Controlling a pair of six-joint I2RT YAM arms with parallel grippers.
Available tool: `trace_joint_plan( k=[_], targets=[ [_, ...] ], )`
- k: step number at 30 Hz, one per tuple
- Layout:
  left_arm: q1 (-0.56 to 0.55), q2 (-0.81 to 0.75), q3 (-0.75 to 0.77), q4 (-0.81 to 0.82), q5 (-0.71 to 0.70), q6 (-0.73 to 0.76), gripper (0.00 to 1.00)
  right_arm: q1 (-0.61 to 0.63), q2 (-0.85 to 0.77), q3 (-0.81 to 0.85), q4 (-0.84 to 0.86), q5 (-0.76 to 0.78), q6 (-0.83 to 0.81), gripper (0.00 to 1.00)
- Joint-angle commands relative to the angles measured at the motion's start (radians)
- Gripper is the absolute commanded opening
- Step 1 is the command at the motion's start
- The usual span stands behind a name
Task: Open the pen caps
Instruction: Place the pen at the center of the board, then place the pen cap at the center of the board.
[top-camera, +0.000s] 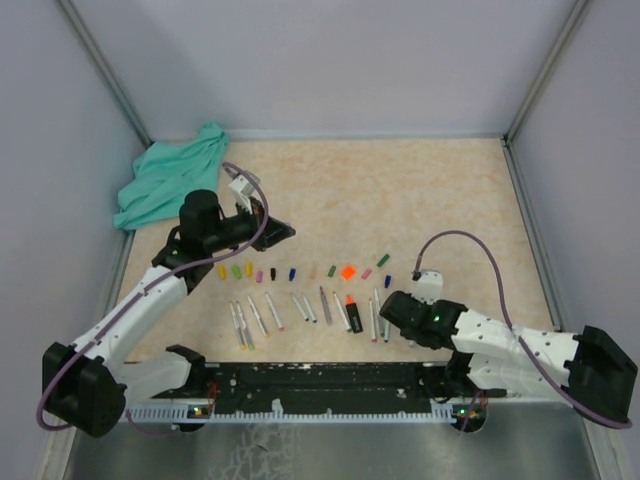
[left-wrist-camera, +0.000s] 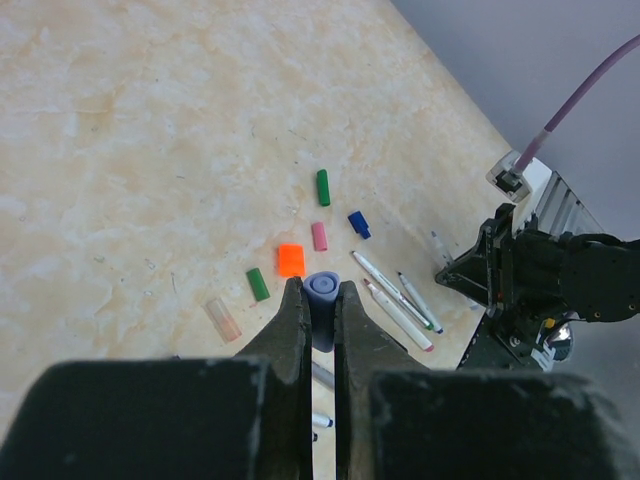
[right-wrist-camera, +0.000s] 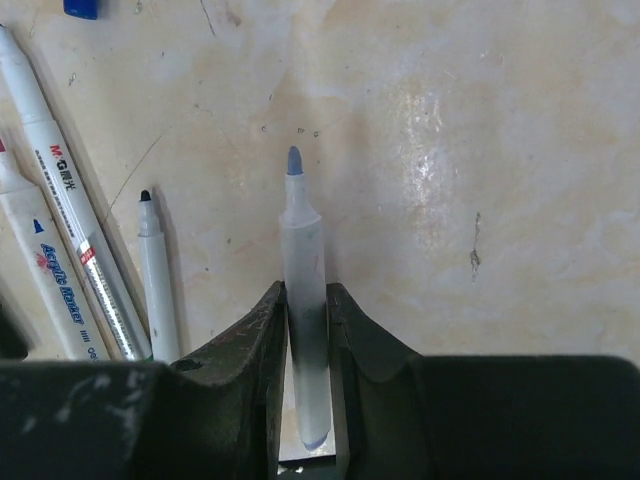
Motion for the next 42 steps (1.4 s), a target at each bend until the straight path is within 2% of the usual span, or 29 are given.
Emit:
trace_joint_plan(
  k=[1,5,11,14,17,22,25,32,38,42],
  targets=[
    [0.005,0.011,-0.004,0.026,0.034,0.018,0.00,0.005,-0.037,-0.009,0.050,0.040,0.035,0.23],
    [0.001,0.022,-0.015,0.070,0.110,-0.001,0.00,0.004,-0.056,-0.013,0.051,0.042,0.036,0.30],
    [-0.046,0.016,-0.062,0.113,0.142,-0.061,0.00,0.005,-0.155,0.002,0.044,0.055,-0.002,0.31],
    [-0.138,0.001,-0.089,0.128,0.052,-0.093,0.00,0.006,-0.247,0.029,0.055,0.055,-0.069,0.32],
    [-0.282,0.019,-0.100,0.162,-0.120,-0.129,0.00,0.005,-0.344,0.056,0.097,0.045,-0.151,0.33],
    [-0.446,0.163,-0.090,0.289,-0.323,-0.275,0.00,0.005,-0.468,0.107,0.085,0.124,-0.198,0.35],
    [-0.524,0.299,-0.017,0.294,-0.455,-0.327,0.00,0.005,-0.510,0.153,0.008,0.253,-0.117,0.35],
    [-0.658,0.646,0.301,0.136,-0.655,-0.421,0.00,0.005,-0.638,0.214,-0.214,0.501,0.149,0.33],
    [-0.716,0.894,0.600,-0.078,-0.773,-0.468,0.00,0.004,-0.706,0.227,-0.319,0.550,0.222,0.33],
    [-0.723,1.001,0.714,-0.158,-0.796,-0.497,0.02,0.005,-0.762,0.230,-0.333,0.564,0.215,0.33]
  ],
)
